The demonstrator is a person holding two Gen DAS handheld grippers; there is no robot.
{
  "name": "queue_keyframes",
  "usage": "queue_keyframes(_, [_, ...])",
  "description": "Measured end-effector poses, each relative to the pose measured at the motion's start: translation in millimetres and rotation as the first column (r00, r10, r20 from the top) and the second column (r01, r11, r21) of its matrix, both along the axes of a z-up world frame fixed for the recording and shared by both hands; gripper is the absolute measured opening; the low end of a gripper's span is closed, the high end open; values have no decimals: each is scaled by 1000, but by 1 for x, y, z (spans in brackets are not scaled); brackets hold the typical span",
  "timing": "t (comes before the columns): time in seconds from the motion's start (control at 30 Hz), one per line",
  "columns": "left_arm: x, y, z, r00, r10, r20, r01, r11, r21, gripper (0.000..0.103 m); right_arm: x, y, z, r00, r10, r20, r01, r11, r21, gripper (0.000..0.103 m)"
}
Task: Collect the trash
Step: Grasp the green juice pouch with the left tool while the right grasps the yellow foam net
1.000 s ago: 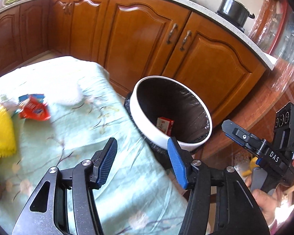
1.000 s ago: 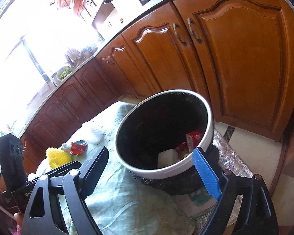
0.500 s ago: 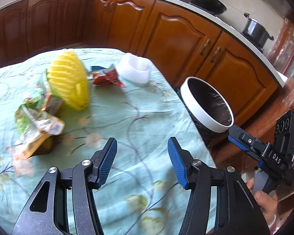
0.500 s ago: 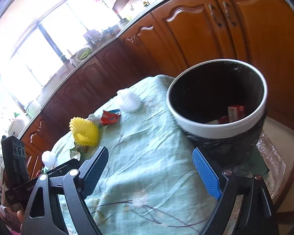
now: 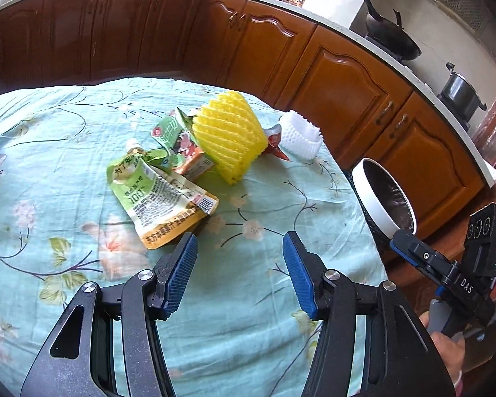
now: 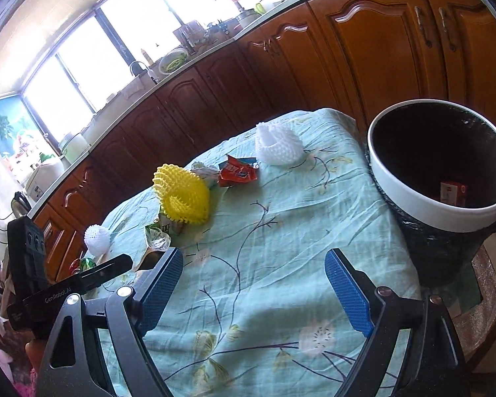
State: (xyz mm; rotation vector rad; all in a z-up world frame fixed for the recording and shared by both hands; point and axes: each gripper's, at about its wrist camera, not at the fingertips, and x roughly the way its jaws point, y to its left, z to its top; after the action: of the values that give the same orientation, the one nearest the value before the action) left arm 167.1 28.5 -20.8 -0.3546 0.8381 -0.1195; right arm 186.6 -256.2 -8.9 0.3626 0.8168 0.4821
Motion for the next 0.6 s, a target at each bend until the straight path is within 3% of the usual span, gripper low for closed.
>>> queue_keyframes(0.33, [16, 40, -3, 995, 92, -36, -93, 995, -31, 54, 20, 46, 9, 994, 106, 14, -106, 994, 26, 89])
queue_keyframes(0.6, [48, 48, -12, 992, 103, -72, -102, 995, 11, 54, 65, 86, 10, 985, 173, 10, -173, 981, 85, 89])
